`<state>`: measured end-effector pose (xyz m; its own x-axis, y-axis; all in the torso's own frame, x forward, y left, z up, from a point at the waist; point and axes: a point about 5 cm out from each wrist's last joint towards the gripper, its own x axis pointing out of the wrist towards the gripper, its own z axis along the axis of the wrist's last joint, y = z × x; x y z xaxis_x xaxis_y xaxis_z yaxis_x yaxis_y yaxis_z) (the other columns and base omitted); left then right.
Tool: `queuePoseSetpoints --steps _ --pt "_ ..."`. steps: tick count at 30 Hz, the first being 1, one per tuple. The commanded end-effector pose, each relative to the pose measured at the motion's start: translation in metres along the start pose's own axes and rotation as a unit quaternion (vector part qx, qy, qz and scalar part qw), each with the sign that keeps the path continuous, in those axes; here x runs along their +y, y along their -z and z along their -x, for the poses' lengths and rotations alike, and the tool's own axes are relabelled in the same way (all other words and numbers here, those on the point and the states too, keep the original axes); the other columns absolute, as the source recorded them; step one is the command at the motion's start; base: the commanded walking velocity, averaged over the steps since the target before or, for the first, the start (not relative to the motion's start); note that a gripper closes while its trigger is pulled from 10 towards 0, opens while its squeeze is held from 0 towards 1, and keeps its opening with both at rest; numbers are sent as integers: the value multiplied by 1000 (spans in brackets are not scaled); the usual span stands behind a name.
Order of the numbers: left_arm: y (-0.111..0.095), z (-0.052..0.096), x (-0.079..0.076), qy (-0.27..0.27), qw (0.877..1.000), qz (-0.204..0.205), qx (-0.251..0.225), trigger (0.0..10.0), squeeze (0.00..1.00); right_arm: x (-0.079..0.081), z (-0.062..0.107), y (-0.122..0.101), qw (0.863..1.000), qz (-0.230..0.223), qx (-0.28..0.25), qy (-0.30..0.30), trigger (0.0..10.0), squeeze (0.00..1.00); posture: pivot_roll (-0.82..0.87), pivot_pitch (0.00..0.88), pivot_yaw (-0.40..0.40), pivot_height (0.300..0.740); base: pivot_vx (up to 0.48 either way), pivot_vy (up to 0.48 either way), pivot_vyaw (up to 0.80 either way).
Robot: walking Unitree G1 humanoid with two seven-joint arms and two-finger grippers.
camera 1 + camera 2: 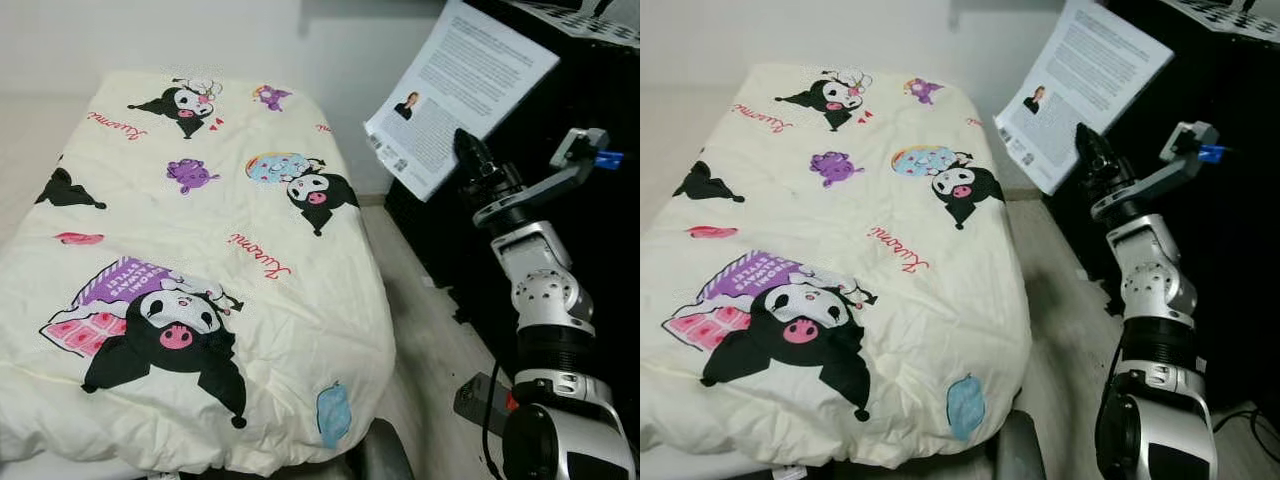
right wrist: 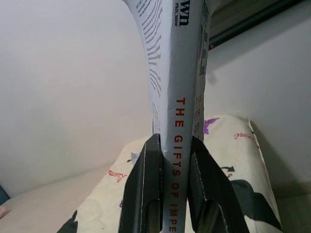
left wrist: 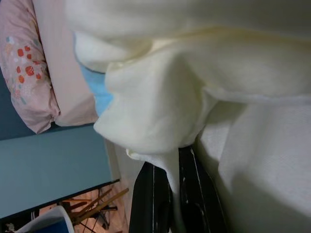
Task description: Clean up the room
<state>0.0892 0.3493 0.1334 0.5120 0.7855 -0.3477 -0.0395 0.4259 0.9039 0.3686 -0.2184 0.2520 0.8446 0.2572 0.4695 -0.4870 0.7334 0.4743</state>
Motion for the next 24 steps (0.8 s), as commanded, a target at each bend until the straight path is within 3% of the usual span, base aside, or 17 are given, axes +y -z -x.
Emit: queuePoseSetpoints --steps 1,2,3,4,8,9,15,18,20,22,23,24 --pt "23 -2 -6 -1 999 -16 51 10000 0 2 -2 -10 1000 12 -25 -10 0 0 113 80 -161 475 0 0 0" --pt "23 -2 -6 -1 999 -16 51 10000 0 2 -2 -10 1000 12 -25 -10 0 0 113 80 -161 475 0 0 0" --pt "25 -4 -10 3 998 -20 54 10000 196 1 -2 -9 1000 12 -24 -10 0 0 107 78 -157 475 0 0 0" --pt "26 -7 -13 5 998 -22 55 10000 1000 1 -2 -8 1000 11 -24 -10 0 0 101 77 -156 475 0 0 0" --pt "30 -11 -22 34 997 -37 66 10000 1000 1 -1 -7 1000 11 -23 -11 0 0 92 75 -151 475 0 0 0" --pt "42 -12 -36 118 985 -84 94 10000 1000 1 0 -7 1000 13 -22 -12 0 0 77 71 -146 475 0 0 0" --pt "56 -5 -44 191 966 -123 121 10000 1000 0 1 -9 1000 14 -23 -13 0 0 76 68 -138 475 0 0 0" --pt "57 -2 -38 222 959 -128 123 10000 1000 -2 3 -10 1000 16 -25 -10 0 0 74 66 -134 475 0 0 0" --pt "34 -8 -20 211 969 -101 77 10000 1000 -2 4 -10 999 16 -26 -10 0 0 65 62 -132 475 0 0 0" --pt "34 -8 -20 211 969 -101 77 10000 1000 -2 4 -10 999 16 -26 -10 0 0 65 62 -132 475 0 0 0" --pt "-4 -16 3 167 985 -45 4 10000 1000 -1 4 -9 999 16 -24 -13 0 0 56 60 -130 475 0 0 0" --pt "-4 -16 3 167 985 -45 4 10000 1000 -1 4 -9 999 16 -24 -13 0 0 56 60 -130 475 0 0 0"
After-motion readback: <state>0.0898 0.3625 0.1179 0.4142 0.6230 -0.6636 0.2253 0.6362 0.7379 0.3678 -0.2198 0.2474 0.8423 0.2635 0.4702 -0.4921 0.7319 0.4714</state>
